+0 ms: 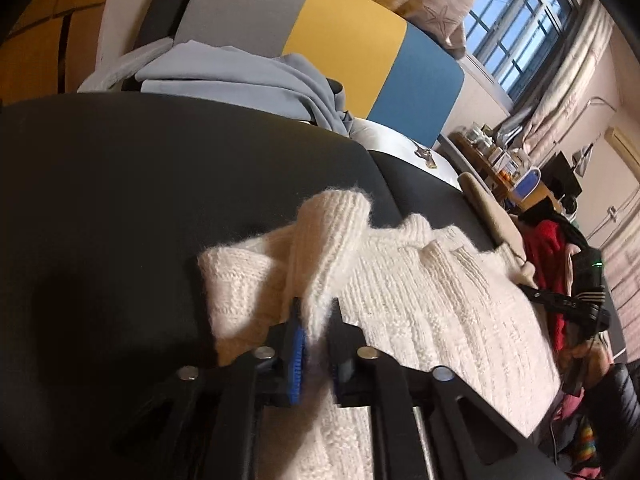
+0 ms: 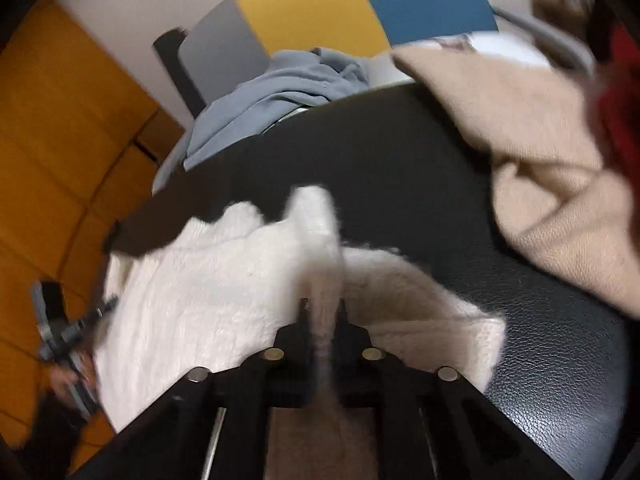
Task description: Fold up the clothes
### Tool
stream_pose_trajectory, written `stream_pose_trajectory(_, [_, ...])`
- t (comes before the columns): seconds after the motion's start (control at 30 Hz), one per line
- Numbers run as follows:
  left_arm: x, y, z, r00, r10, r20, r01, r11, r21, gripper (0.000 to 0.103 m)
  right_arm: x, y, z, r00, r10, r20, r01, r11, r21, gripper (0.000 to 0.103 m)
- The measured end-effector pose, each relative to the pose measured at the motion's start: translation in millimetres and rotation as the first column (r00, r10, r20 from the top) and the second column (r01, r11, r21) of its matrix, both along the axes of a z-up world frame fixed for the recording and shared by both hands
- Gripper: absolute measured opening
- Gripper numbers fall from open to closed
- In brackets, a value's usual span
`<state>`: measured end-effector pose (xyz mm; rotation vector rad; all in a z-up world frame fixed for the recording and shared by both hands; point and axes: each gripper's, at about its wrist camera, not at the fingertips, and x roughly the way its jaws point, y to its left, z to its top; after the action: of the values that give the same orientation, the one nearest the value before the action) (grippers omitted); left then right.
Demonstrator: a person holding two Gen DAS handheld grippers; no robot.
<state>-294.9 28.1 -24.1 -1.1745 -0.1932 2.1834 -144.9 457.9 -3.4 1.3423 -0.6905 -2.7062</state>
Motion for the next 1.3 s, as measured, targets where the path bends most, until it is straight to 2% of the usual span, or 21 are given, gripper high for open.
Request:
stream_pose_trajectory(0.07, [3.6,-6.5,10.2,1.000,-0.012,-0.018,0.013,0.998,0.055,0.006,11.1,-11.7,19.3,0.999,0.010,-0.046,-0.007,0.998,0.069,0.008])
stream_pose_trajectory(0.17, [7.4,-21.3,30.0,0.999,-0.014,-0.036,0.021,0.983,0.185,0.006,39.9,-14.7,60.5,0.986,-0.017,-0.163,0.036,0.993,0.114,0.008])
stream_pose_trajectory(0.23, [2.1,-23.9,33.7,0.999,0.004,-0.037,0.003,0.982,0.191,0.006,47.0,-9.9,69.9,0.983,-0.041,-0.176,0.065,0.989,0.131,0.008])
stream_pose_trajectory(0.3, [-10.6,-19.4,24.3,1.000,0.023,-0.012,-0.021,0.987,0.159,0.006,44.1,-5.5,63.7,0.987,-0.055,-0.150,0.076,0.987,0.141,0.008])
stream_pose_trajectory(0.47, [-35.8,-9.1,-8.4,0.994,0.073,0.086,-0.081,0.992,0.095,0.006,30.3,13.1,15.2,0.991,-0.134,-0.019,0.136,0.983,0.122,0.008])
stream_pose_trajectory(0.6, [-39.8,-17.9,-23.0,0.982,0.145,0.123,-0.157,0.983,0.094,0.007,32.6,19.1,-5.7,0.984,-0.180,-0.015,0.180,0.973,0.142,0.007])
stream_pose_trajectory(0.77, [-37.1,-24.9,-26.3,0.975,0.164,0.152,-0.182,0.977,0.111,0.011,36.4,18.9,-6.4,0.977,-0.213,-0.029,0.215,0.964,0.153,0.006])
stream_pose_trajectory(0.87, [-26.9,-30.0,-8.4,0.976,0.191,0.101,-0.200,0.976,0.088,0.018,37.1,16.3,-1.2,0.973,-0.227,-0.036,0.230,0.959,0.167,0.016])
stream_pose_trajectory(0.93, [-15.4,-36.0,7.2,0.979,0.199,0.049,-0.202,0.976,0.086,0.021,37.4,14.6,6.9,0.971,-0.235,-0.043,0.239,0.953,0.184,0.044])
stream_pose_trajectory(0.97, [-8.6,-39.6,15.5,0.979,0.201,0.020,-0.202,0.975,0.088,0.021,40.0,11.0,15.8,0.969,-0.236,-0.068,0.245,0.947,0.209,0.049])
stream_pose_trajectory(1.03, [4.3,-43.5,27.9,0.981,0.192,-0.028,-0.189,0.978,0.088,0.021,45.3,1.2,32.7,0.967,-0.216,-0.134,0.244,0.938,0.245,0.051])
stream_pose_trajectory(1.13, [27.9,-36.3,35.9,0.987,0.147,-0.066,-0.142,0.986,0.082,0.022,46.8,-22.5,39.5,0.980,-0.127,-0.156,0.162,0.957,0.241,0.051])
stream_pose_trajectory(1.3, [64.0,-17.0,24.0,0.991,0.093,-0.093,-0.092,0.996,0.014,0.022,49.3,-61.7,50.3,0.981,0.022,-0.192,0.025,0.971,0.240,0.054])
